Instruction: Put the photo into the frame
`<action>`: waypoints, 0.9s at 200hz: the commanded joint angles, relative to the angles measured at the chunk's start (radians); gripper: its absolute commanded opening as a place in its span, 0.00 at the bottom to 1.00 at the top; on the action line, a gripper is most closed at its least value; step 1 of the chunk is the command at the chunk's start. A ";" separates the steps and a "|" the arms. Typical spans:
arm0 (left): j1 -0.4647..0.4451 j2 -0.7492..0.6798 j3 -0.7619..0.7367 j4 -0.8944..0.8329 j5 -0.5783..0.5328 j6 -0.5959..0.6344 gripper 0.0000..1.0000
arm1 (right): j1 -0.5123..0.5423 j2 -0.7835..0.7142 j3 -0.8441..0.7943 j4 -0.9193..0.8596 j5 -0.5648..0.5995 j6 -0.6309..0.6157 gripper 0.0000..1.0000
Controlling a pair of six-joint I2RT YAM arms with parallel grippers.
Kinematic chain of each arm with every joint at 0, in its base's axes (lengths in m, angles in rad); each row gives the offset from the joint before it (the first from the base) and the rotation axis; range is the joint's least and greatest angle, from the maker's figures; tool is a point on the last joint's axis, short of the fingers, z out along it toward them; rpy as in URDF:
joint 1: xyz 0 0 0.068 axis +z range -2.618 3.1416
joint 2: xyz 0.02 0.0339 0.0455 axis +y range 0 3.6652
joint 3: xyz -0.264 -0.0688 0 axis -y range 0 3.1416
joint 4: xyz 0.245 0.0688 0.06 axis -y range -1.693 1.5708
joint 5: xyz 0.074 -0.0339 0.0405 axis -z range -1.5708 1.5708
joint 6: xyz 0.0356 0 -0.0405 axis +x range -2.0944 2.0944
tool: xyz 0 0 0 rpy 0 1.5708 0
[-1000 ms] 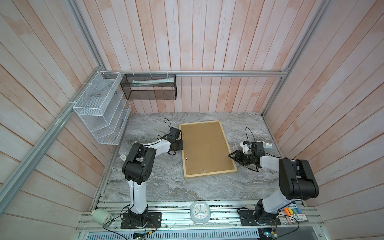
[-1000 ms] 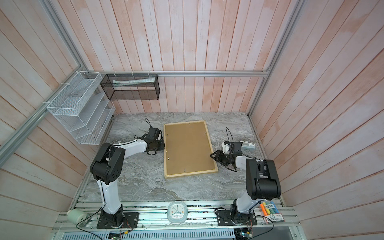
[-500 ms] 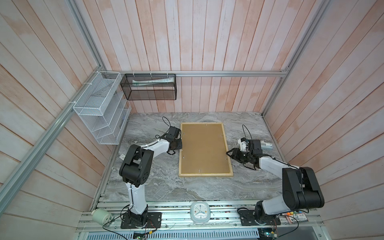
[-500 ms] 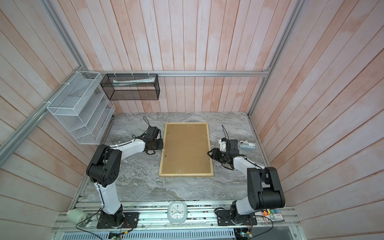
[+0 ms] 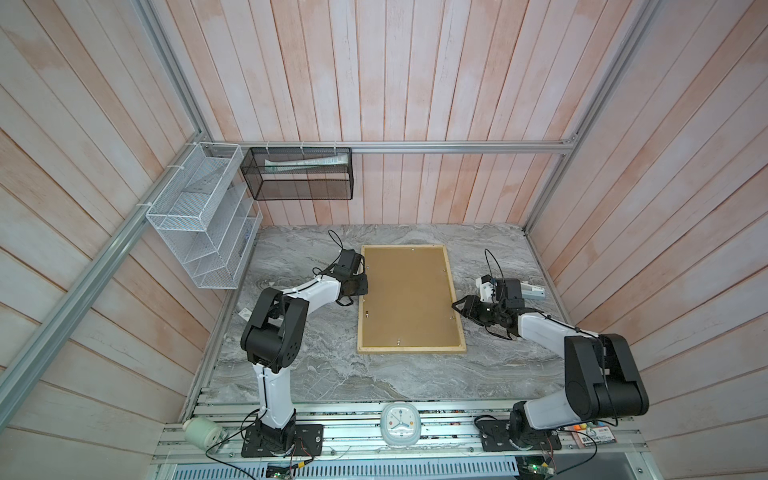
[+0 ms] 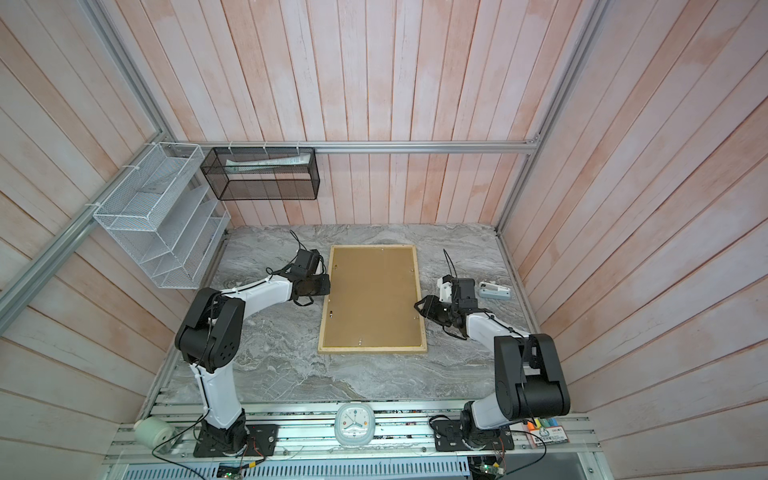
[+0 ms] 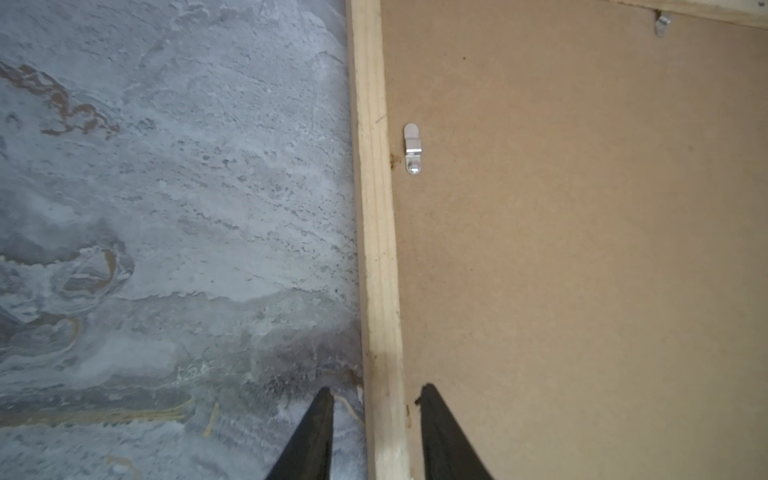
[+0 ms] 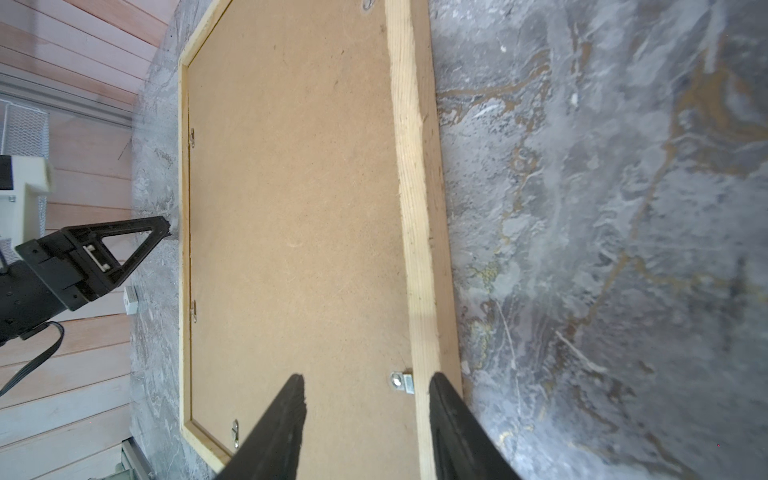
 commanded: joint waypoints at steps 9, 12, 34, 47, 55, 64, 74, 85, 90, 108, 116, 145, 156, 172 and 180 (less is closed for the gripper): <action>-0.010 0.034 0.013 0.007 0.000 0.010 0.36 | 0.044 0.041 0.086 0.022 -0.012 0.009 0.50; -0.010 0.036 0.013 0.007 -0.003 0.008 0.36 | 0.047 0.045 0.096 0.023 -0.012 0.009 0.50; -0.010 0.047 0.007 0.013 0.007 0.009 0.34 | 0.087 0.098 0.181 0.021 -0.010 0.007 0.50; -0.013 0.052 0.004 0.015 0.016 0.010 0.32 | 0.106 0.140 0.231 0.027 -0.013 0.006 0.50; -0.016 0.052 0.001 0.014 0.016 0.012 0.30 | 0.117 0.170 0.263 0.032 -0.017 0.006 0.50; -0.019 0.051 -0.006 0.018 0.016 0.008 0.28 | 0.126 0.208 0.298 0.041 -0.030 0.008 0.50; -0.022 0.049 -0.014 0.023 0.018 0.004 0.26 | 0.137 0.253 0.337 0.059 -0.045 0.015 0.50; -0.024 0.047 -0.025 0.029 0.024 0.000 0.24 | 0.147 0.308 0.383 0.078 -0.067 0.027 0.50; -0.026 0.046 -0.027 0.031 0.027 -0.004 0.23 | 0.152 0.333 0.403 0.090 -0.078 0.033 0.50; -0.033 0.045 -0.043 0.037 0.027 -0.013 0.19 | 0.175 0.431 0.481 0.115 -0.103 0.055 0.49; -0.035 0.042 -0.051 0.039 0.027 -0.016 0.18 | 0.186 0.472 0.522 0.121 -0.113 0.062 0.49; -0.046 0.017 -0.094 0.049 0.022 -0.048 0.16 | 0.233 0.608 0.665 0.130 -0.129 0.090 0.48; -0.055 0.000 -0.120 0.054 0.033 -0.064 0.16 | 0.250 0.657 0.724 0.121 -0.137 0.097 0.48; -0.079 -0.024 -0.153 0.051 0.019 -0.072 0.16 | 0.276 0.730 0.816 0.092 -0.153 0.103 0.48; -0.090 -0.034 -0.167 0.046 0.013 -0.078 0.16 | 0.290 0.764 0.856 0.084 -0.162 0.109 0.48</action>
